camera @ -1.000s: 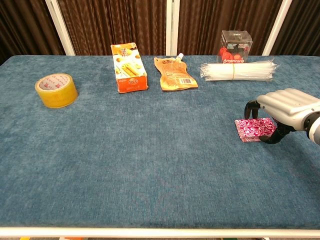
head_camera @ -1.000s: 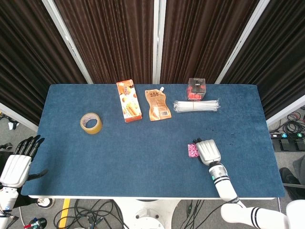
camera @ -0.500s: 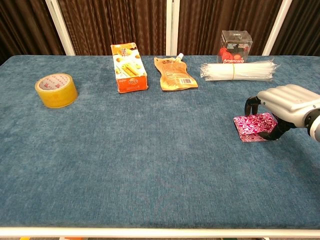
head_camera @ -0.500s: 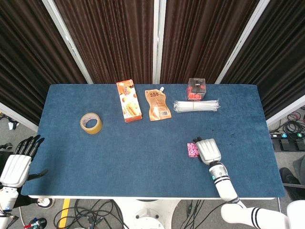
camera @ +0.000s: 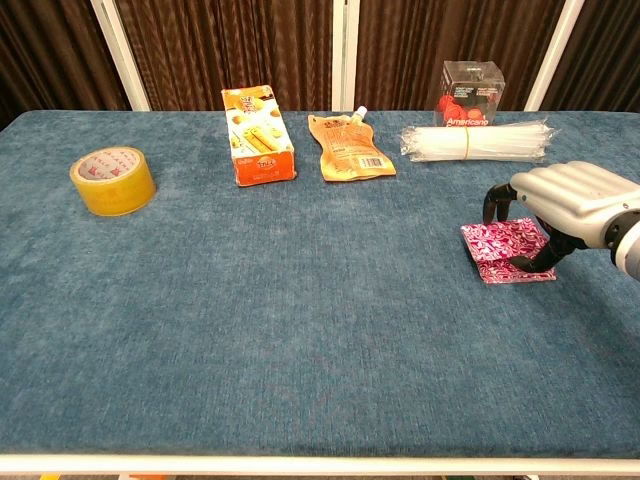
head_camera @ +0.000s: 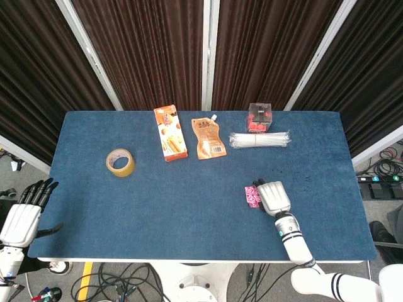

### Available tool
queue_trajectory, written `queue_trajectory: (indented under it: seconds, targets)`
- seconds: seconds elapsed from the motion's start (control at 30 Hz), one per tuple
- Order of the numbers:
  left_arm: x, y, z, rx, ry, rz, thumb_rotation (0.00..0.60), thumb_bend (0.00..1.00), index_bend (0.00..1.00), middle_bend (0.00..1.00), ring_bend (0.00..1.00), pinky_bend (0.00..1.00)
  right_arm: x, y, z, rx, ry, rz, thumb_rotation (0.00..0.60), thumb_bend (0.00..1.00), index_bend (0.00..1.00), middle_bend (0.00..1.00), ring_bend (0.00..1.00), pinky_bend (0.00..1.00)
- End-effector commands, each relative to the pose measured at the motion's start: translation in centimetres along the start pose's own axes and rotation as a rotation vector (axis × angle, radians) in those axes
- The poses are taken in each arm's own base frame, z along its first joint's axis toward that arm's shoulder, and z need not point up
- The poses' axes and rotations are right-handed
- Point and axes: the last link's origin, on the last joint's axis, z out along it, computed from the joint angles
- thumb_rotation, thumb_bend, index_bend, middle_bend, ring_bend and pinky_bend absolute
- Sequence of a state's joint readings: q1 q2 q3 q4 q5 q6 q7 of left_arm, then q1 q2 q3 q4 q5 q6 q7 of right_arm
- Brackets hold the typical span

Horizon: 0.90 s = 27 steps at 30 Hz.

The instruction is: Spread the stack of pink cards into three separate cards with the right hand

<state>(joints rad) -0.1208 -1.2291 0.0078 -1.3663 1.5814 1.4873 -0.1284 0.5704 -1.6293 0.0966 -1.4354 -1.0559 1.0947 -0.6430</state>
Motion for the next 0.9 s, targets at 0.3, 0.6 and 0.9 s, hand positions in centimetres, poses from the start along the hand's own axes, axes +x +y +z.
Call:
queue_trajectory:
  seconds: [0.3, 0.6, 0.9]
  targets:
    - [0.2, -0.2, 0.0, 0.006, 0.006, -0.001, 0.600, 0.00, 0.07, 0.03, 0.00, 0.10, 1.8, -4.9, 2.7, 0.095, 0.040, 0.003, 0.600, 0.30, 0.44, 0.43, 0.72, 0.80]
    - [0.4, -0.8, -0.2, 0.026, 0.013, -0.004, 0.600, 0.00, 0.07, 0.03, 0.00, 0.10, 1.3, -9.8, 5.4, 0.138, 0.016, 0.032, 0.600, 0.30, 0.44, 0.43, 0.72, 0.80]
    - [0.5, -1.2, -0.3, 0.035, 0.020, -0.008, 0.600, 0.00, 0.07, 0.03, 0.00, 0.10, 0.2, -11.0, 6.2, 0.142, 0.005, 0.017, 0.600, 0.30, 0.44, 0.42, 0.72, 0.80]
